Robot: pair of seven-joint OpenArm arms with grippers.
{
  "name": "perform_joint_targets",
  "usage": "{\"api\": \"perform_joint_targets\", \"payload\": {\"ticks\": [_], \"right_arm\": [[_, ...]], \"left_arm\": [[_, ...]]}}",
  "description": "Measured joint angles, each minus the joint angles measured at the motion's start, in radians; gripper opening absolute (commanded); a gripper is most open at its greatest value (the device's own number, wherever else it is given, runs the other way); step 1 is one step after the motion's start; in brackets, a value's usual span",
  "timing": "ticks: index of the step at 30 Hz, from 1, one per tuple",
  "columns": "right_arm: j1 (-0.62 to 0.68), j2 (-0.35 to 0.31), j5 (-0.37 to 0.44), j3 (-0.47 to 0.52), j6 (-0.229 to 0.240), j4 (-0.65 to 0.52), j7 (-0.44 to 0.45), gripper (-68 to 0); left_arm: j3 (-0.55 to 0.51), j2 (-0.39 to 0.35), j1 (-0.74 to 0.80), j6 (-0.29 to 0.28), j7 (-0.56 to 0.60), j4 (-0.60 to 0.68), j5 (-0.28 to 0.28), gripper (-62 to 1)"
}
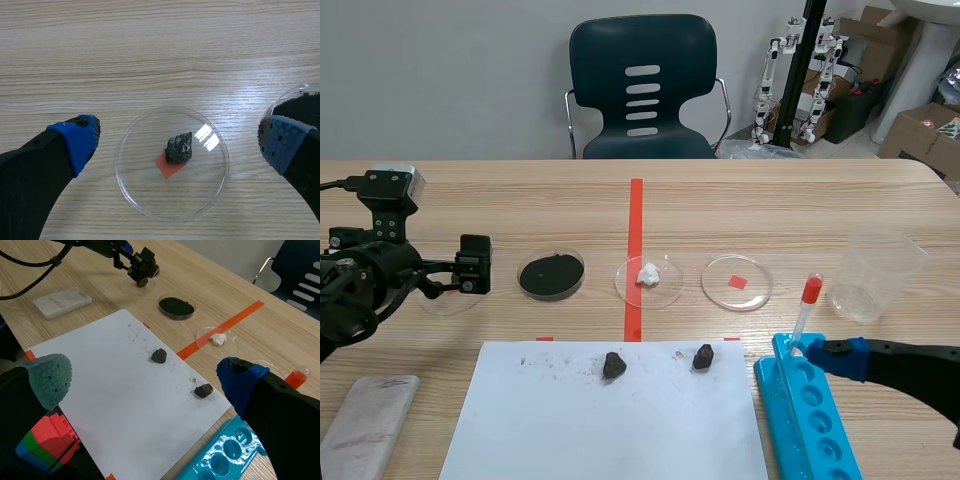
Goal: Return to the home posture
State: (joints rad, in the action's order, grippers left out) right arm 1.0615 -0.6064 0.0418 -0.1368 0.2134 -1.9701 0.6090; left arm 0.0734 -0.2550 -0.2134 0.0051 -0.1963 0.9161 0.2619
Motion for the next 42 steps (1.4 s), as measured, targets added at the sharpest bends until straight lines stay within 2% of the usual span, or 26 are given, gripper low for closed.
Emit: {"api": "perform_joint_targets", "payload": {"ticks": [27,30,35,42], "right_arm": [[0.000,0.000,0.000,0.000,0.000,0.000,0.000,-6.9],[0.000,0.000,0.000,0.000,0.000,0.000,0.000,-6.9],[0.000,0.000,0.000,0.000,0.000,0.000,0.000,-6.9],[0.000,0.000,0.000,0.000,0.000,0.000,0.000,-6.9]], "left_arm": [[0.000,-0.003,0.001,-0.001,0.008,0.000,0.000,1.4],[0.000,-0.019,0.019,-0.002,0.050,0.011,0.000,1.4],[0.000,-0.055,0.132,0.001,0.122,0.138,0.001,1.4],[0.000,-0.121,0.338,-0.002,0.156,0.425,0.003,1.4]]}}
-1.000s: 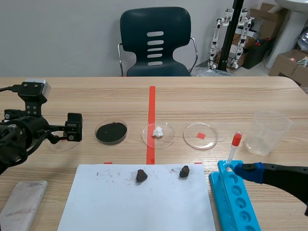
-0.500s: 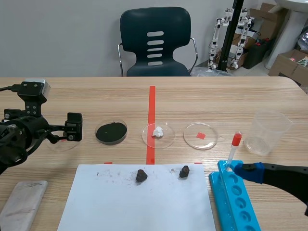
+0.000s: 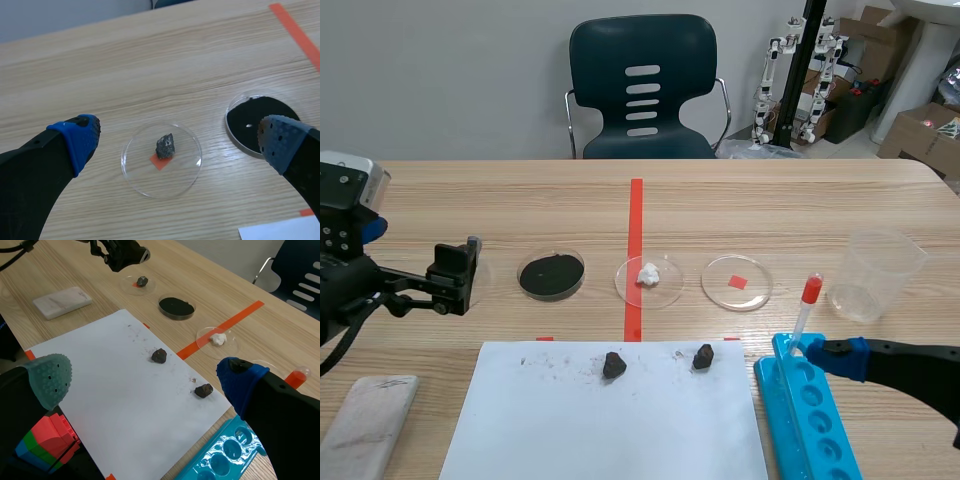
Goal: Return to the home posture
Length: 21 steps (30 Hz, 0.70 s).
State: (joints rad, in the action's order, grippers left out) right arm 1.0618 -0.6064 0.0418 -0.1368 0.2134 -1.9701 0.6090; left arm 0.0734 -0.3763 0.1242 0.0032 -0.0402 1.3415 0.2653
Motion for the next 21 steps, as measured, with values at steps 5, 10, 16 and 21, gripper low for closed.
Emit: {"api": "perform_joint_targets", "payload": {"ticks": [5,10,16,21], "right_arm": [[0.000,0.000,0.000,0.000,0.000,0.000,0.000,-6.9],[0.000,0.000,0.000,0.000,0.000,0.000,0.000,-6.9],[0.000,0.000,0.000,0.000,0.000,0.000,0.000,-6.9],[0.000,0.000,0.000,0.000,0.000,0.000,0.000,-6.9]], "left_arm": [[0.000,-0.091,0.187,-0.019,0.073,0.214,0.025,1.4],[0.000,-0.160,0.394,-0.017,0.163,0.391,0.060,1.4],[0.000,-0.167,0.620,-0.016,0.317,0.514,-0.018,1.4],[-0.002,-0.166,0.753,-0.014,0.387,0.588,-0.122,1.4]]}}
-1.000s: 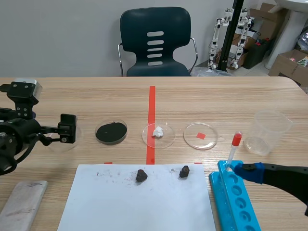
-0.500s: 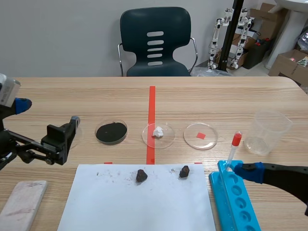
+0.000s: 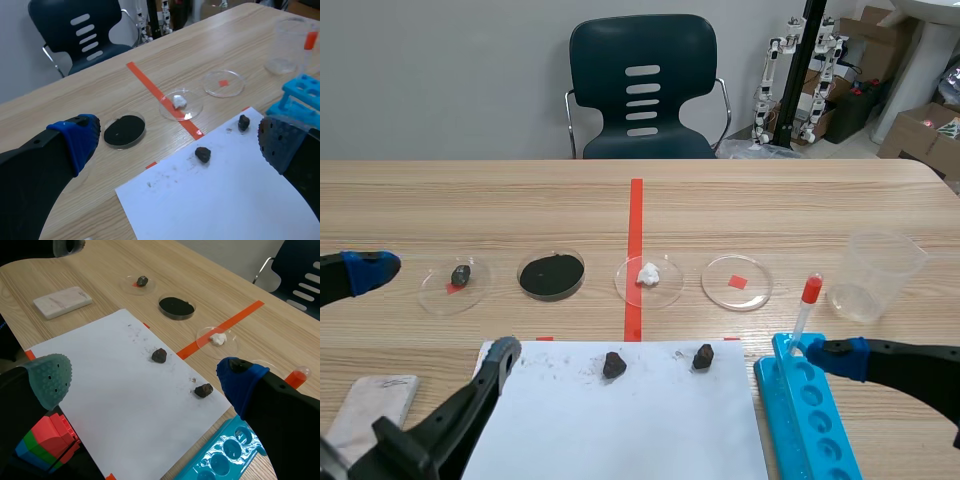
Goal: Return to the home posture
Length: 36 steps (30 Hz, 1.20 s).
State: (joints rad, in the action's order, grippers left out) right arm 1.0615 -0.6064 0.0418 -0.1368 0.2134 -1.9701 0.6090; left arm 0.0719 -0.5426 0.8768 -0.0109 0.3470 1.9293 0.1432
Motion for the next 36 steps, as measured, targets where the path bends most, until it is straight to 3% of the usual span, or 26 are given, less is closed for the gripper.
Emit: {"api": "perform_joint_targets", "payload": {"ticks": [3,6,10,26,36], "right_arm": [[0.000,0.000,0.000,0.000,0.000,0.000,0.000,-6.9],[0.000,0.000,0.000,0.000,0.000,0.000,0.000,-6.9],[0.000,0.000,0.000,0.000,0.000,0.000,0.000,-6.9],[0.000,0.000,0.000,0.000,0.000,0.000,0.000,-6.9],[0.000,0.000,0.000,0.000,0.000,0.000,0.000,-6.9]], "left_arm": [[-0.005,0.000,0.061,0.026,0.036,0.024,-0.044,1.4],[-0.016,0.000,0.101,0.081,0.048,0.026,-0.044,1.4],[-0.035,0.000,0.132,0.078,0.089,0.026,-0.072,1.4],[-0.071,0.000,0.225,0.079,0.204,0.025,-0.064,1.4],[-0.071,0.000,0.225,0.078,0.204,0.025,-0.064,1.4]]}}
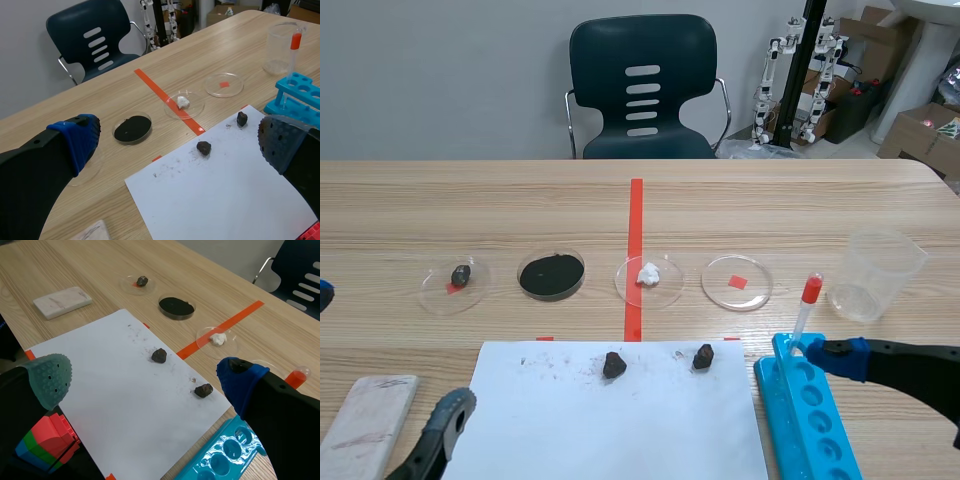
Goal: Return to the home posture
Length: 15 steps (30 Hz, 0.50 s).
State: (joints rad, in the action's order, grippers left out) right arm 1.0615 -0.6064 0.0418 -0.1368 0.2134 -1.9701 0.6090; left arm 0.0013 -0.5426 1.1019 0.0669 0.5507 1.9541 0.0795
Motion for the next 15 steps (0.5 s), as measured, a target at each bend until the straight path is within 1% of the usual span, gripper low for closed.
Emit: {"api": "perform_joint_targets", "payload": {"ticks": [15], "right_arm": [[0.000,0.000,0.000,0.000,0.000,0.000,0.000,-6.9]], "left_arm": [[0.000,0.000,-0.003,0.000,-0.008,0.000,0.000,1.4]]}}
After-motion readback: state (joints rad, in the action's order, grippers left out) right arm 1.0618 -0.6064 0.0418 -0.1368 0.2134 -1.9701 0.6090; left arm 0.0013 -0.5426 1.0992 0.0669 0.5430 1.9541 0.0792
